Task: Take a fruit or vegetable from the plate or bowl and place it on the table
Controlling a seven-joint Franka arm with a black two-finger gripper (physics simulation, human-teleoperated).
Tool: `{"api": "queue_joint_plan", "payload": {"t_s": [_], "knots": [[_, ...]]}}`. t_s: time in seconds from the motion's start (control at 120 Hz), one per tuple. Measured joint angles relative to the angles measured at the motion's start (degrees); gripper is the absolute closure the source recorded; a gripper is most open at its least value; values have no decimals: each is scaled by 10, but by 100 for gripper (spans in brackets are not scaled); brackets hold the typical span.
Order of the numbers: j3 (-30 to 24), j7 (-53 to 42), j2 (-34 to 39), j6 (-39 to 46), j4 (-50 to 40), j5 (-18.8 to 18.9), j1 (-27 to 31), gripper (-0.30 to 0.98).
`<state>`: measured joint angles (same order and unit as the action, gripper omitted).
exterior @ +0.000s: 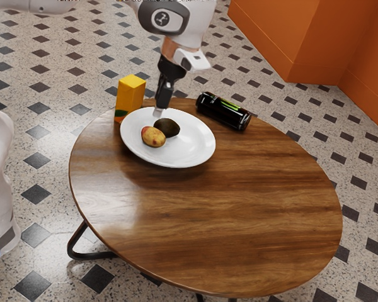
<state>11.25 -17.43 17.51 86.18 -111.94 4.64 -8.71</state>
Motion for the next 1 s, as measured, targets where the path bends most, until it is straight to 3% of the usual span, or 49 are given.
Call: {"api": "queue_joint_plan", "payload": {"t_s": [0.225,0.6,1.0], "knots": [[-2,-29,38,10,-65,2,0,0],[11,-54,35,54,-93,38,24,0],[23,-67,33,114,-108,43,31,0]]}}
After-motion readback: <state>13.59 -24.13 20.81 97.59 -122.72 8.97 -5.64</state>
